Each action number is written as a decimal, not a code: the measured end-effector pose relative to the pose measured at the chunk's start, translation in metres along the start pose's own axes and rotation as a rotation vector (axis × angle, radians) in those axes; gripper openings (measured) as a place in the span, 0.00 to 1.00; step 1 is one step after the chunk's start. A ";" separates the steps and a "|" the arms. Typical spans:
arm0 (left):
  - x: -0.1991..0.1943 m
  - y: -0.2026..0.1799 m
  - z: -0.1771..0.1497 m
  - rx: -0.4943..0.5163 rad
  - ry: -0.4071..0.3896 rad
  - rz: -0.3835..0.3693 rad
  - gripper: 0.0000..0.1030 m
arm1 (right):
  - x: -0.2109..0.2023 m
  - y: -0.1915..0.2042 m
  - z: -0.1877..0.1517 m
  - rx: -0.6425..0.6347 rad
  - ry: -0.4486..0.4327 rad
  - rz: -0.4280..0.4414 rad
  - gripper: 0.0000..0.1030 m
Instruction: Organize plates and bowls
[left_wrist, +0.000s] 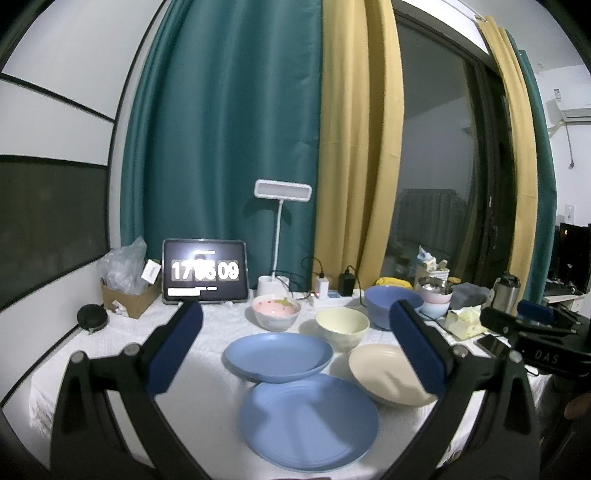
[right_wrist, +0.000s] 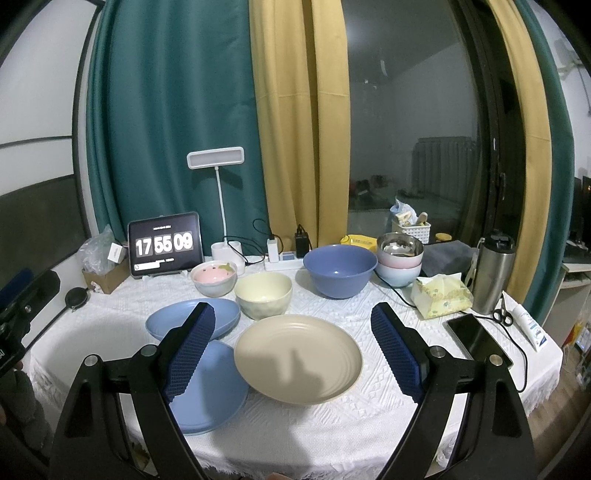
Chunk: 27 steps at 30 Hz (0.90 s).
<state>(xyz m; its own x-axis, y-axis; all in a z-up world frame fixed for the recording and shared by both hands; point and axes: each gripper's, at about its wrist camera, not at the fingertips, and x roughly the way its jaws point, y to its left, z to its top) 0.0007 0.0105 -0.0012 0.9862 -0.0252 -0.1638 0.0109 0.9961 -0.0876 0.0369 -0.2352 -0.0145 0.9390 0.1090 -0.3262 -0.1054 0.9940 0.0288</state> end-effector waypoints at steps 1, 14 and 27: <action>0.000 0.000 0.000 -0.001 0.001 -0.001 0.99 | 0.000 0.000 0.000 0.000 0.001 0.000 0.87; 0.019 -0.004 -0.014 0.015 0.021 -0.013 0.99 | 0.013 0.001 -0.012 -0.001 0.028 -0.003 0.87; 0.085 -0.031 -0.029 0.064 0.174 -0.046 0.99 | 0.070 -0.034 -0.024 0.084 0.161 -0.039 0.87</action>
<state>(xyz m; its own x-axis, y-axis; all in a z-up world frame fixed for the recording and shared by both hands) 0.0792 -0.0247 -0.0414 0.9411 -0.0799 -0.3287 0.0715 0.9967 -0.0375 0.0979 -0.2616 -0.0610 0.8768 0.0741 -0.4752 -0.0354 0.9953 0.0900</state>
